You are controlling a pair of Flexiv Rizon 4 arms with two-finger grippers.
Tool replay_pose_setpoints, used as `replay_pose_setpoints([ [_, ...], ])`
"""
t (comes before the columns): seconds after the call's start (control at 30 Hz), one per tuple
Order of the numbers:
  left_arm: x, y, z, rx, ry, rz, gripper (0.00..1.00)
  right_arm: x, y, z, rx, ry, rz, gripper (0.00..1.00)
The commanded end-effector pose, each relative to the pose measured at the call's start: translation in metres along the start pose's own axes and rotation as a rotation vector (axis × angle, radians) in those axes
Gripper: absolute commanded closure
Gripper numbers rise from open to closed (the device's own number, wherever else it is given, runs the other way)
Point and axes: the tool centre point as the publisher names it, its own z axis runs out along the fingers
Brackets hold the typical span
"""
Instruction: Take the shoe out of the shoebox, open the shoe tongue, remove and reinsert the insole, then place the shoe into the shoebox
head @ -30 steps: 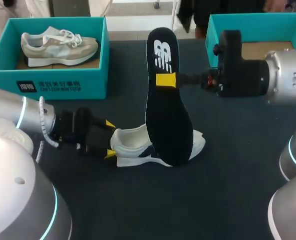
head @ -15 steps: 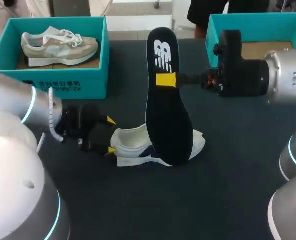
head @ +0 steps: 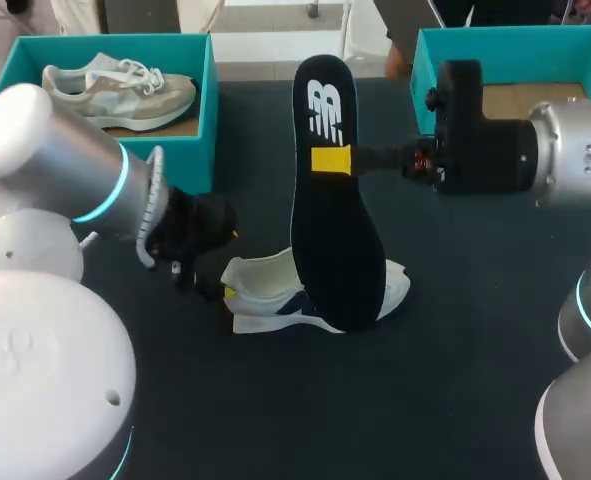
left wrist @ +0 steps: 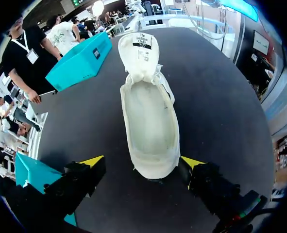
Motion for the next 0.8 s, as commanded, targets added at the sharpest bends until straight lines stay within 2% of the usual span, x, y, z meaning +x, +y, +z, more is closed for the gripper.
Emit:
replay_pose_setpoints([
  [0.03, 0.005, -0.003, 0.003, -0.106, -0.025, -0.002, 0.00, -0.001, 0.002, 0.006, 0.002, -0.002, 0.002, 1.00],
  [0.2, 0.005, -0.003, 0.003, -0.106, -0.025, -0.002, 0.00, -0.001, 0.002, 0.006, 0.002, -0.002, 0.002, 1.00],
  [0.53, 0.001, -0.019, 0.012, -0.282, 0.004, 0.044, 0.00, -0.001, 0.002, 0.006, 0.002, -0.002, 0.002, 1.00],
  [0.8, -0.005, -0.020, 0.017, -0.334, 0.039, 0.001, 0.00, -0.001, 0.002, 0.006, 0.002, -0.002, 0.002, 1.00],
])
